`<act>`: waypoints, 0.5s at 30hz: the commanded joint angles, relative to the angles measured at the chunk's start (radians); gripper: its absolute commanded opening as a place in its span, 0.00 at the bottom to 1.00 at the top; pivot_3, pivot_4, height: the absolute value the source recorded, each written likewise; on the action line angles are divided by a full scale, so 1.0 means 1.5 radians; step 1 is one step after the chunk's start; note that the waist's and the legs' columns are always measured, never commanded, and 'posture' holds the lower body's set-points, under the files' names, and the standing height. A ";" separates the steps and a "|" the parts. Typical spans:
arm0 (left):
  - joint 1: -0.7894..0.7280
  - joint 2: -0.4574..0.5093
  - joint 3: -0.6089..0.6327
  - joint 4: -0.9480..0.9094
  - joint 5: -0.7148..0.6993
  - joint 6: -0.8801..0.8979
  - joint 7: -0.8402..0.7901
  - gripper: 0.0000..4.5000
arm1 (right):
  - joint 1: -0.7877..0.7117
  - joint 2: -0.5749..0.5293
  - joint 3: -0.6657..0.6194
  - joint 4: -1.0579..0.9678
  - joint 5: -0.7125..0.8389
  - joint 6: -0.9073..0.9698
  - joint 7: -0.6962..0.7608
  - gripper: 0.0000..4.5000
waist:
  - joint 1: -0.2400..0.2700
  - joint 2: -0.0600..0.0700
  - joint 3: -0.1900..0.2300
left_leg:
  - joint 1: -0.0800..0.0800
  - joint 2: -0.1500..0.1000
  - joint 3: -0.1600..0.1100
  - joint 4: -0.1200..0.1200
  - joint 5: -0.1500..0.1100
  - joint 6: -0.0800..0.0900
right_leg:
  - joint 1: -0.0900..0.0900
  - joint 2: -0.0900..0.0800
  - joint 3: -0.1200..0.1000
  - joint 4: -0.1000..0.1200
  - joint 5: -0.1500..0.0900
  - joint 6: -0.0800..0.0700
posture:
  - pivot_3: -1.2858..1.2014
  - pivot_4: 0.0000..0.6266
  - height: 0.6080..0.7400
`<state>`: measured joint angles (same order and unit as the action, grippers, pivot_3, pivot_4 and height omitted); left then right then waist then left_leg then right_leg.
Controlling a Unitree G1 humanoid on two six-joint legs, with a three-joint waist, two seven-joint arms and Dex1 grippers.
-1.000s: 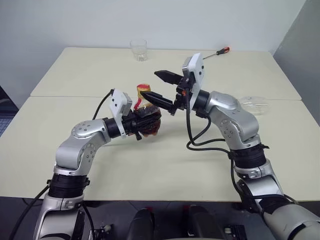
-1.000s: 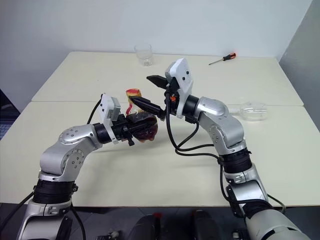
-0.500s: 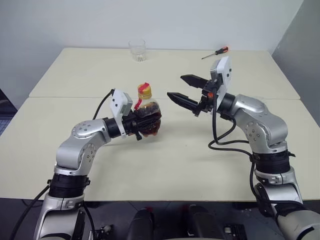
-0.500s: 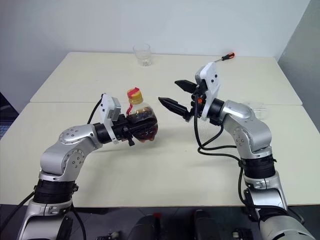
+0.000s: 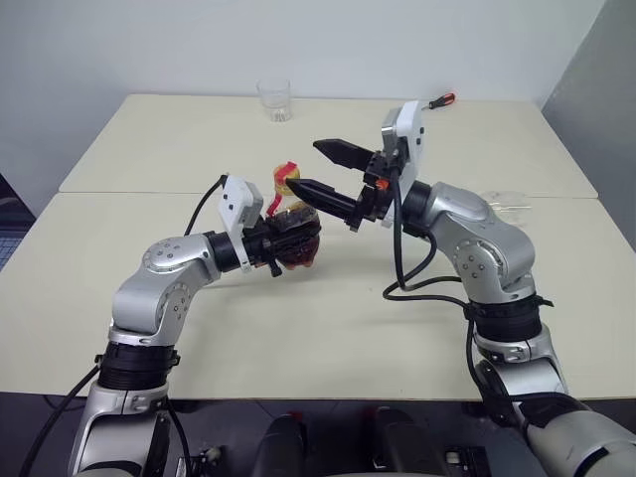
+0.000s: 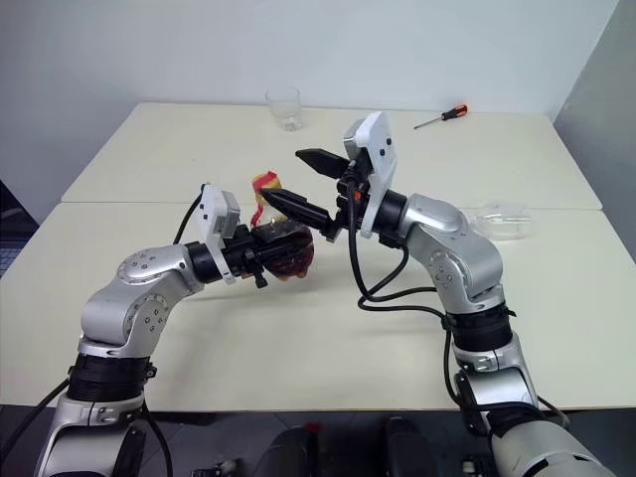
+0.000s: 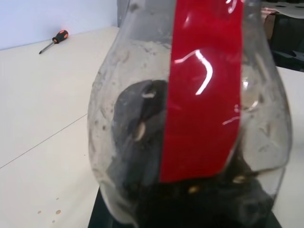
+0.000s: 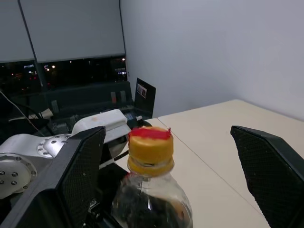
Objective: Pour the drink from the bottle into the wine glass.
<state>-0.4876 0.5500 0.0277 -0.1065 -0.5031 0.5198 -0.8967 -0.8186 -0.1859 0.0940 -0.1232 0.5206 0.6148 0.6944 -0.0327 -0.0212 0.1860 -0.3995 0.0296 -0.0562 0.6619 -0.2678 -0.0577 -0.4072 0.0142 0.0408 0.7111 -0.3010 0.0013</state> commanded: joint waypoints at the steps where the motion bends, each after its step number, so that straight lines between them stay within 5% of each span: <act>1: -0.016 0.001 0.008 -0.019 -0.003 -0.016 -0.002 0.22 | -0.026 0.007 0.004 0.008 -0.013 -0.028 0.002 1.00 | 0.000 0.000 0.000 | 0.000 0.000 0.000 0.000 0.000 0.000 | 0.000 0.000 0.000 0.000 0.000 0.000 | 0.52 0.24 1.00; 15: -0.016 -0.001 0.009 -0.020 -0.003 -0.017 0.000 0.22 | -0.024 -0.009 0.006 0.025 -0.037 -0.045 0.013 1.00 | 0.000 0.000 0.000 | 0.000 0.000 0.000 0.000 0.000 0.000 | 0.000 0.000 0.000 0.000 0.000 0.000 | 0.52 0.24 1.00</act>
<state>-0.4876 0.5474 0.0277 -0.1066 -0.5030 0.5198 -0.8946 -0.8446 -0.1888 0.1179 -0.0509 0.4615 0.5580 0.7058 -0.0327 -0.0212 0.1860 -0.3996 0.0296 -0.0564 0.6619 -0.2678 -0.0577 -0.4073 0.0141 0.0408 0.7111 -0.3010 0.0013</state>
